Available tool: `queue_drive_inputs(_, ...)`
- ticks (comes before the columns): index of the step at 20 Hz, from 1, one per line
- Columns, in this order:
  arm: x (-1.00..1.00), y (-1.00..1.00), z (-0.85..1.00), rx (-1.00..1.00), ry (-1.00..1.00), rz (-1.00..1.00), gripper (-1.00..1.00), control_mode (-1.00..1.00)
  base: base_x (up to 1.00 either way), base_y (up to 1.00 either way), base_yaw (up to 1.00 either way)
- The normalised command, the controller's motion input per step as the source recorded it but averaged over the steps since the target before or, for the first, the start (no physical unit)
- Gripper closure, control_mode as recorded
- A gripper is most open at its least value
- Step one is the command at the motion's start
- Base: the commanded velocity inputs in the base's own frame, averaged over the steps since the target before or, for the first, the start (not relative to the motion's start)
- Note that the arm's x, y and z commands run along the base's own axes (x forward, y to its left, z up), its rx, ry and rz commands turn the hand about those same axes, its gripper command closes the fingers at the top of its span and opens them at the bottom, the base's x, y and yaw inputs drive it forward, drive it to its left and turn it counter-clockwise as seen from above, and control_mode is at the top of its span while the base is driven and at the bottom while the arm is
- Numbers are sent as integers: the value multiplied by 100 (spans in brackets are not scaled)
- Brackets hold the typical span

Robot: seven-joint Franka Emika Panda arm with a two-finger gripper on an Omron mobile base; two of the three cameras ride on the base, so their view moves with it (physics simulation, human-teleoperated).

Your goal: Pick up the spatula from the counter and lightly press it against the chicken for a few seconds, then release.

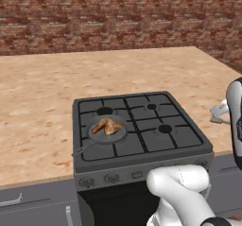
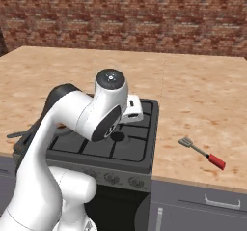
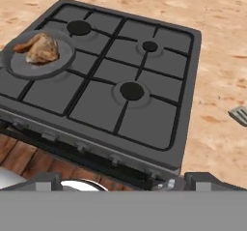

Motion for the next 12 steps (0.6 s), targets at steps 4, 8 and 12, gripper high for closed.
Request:
queue_drive_inputs(4, -4, -13, 0, 0, -10, 8, -100, -100, 0, 0, 0)
queue_drive_inputs(8, -3, -24, 0, 0, -3, 7, -100, -100, 0, 0, 0)
queue_drive_inputs(12, -4, -34, 0, 0, 0, 5, -100, -100, 0, 0, 0)
